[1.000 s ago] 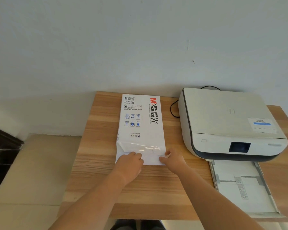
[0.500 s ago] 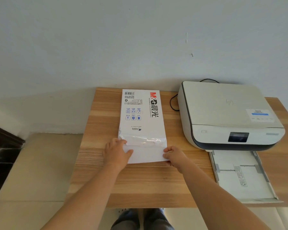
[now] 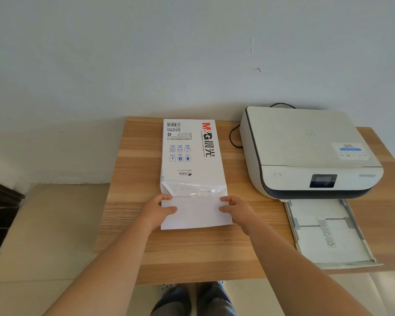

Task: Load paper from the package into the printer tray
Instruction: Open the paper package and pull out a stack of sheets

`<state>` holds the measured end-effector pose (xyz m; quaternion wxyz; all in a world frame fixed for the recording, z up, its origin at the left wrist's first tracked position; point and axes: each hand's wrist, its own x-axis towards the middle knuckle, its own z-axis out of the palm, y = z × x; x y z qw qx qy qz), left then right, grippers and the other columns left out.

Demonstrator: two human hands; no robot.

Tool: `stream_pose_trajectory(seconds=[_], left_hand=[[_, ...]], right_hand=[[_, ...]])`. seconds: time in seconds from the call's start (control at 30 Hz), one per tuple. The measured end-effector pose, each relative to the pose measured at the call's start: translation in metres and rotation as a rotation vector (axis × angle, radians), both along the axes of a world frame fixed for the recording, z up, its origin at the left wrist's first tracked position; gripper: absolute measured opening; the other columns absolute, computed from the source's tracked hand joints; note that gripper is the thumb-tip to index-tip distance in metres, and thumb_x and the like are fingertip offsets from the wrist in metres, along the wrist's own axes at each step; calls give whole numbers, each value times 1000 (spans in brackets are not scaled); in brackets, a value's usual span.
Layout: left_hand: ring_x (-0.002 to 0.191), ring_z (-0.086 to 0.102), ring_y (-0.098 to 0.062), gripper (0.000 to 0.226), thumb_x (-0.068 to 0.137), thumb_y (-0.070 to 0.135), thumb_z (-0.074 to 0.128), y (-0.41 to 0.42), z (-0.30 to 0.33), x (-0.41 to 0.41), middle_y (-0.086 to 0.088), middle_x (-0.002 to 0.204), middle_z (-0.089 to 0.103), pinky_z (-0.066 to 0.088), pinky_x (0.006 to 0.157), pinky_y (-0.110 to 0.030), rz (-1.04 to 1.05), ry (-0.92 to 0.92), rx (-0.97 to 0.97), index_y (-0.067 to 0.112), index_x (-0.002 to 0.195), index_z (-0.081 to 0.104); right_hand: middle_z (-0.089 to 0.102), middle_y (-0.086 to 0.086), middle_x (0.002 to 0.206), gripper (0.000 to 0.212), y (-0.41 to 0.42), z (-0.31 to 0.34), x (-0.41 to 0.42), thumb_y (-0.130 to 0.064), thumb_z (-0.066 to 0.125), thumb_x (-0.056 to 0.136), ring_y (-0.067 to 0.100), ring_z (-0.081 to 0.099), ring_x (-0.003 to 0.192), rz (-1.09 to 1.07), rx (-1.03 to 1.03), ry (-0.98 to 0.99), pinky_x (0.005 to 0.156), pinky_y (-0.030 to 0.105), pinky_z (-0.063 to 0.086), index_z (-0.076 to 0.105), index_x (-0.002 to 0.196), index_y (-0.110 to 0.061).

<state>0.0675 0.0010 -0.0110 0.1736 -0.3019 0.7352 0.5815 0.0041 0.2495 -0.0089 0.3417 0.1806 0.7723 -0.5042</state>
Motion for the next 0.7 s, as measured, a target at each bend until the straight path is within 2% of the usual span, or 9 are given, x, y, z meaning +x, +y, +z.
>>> stream_pose_trajectory(seconds=[0.1,0.17,0.27,0.4,0.53,0.7], left_hand=[[95,62,-23,36,81,5,72,-4,-6,-3,-7,113,60,50,75,-29,37,14,-22,17,114,62],[91,61,-24,34,82,0,69,-6,-6,-4,-8,109,59,51,71,-30,39,8,-37,14,113,63],[89,61,-26,36,80,-7,67,-7,-7,-4,-8,102,59,52,75,-33,24,2,-76,12,111,63],[83,59,-24,36,78,-7,68,-5,-6,0,-7,97,56,50,70,-30,24,13,-110,12,108,63],[97,63,-29,35,77,-4,69,-3,-4,8,-11,108,60,55,83,-39,25,2,-121,19,103,62],[101,63,-29,40,76,-5,69,2,0,22,-13,115,61,53,90,-42,15,-22,-77,24,102,61]], right_hand=[[55,2,119,27,-3,1,0,-15,65,90,21,55,101,-28,37,36,80,31,45,63,116,-22],[54,2,117,29,-5,0,-1,-11,63,91,20,54,99,-34,68,58,81,30,44,64,119,-18],[54,3,119,31,-7,1,-1,-7,61,91,22,53,101,-31,112,66,81,30,44,64,120,-17],[53,3,119,31,-6,1,1,-6,63,89,23,54,102,-19,138,60,82,31,46,65,118,-16],[55,5,120,30,-2,-2,6,-3,64,86,24,56,102,-3,126,51,83,34,49,65,113,-17],[56,7,122,45,9,0,15,2,63,84,26,58,101,7,42,23,87,39,54,60,123,-20]])
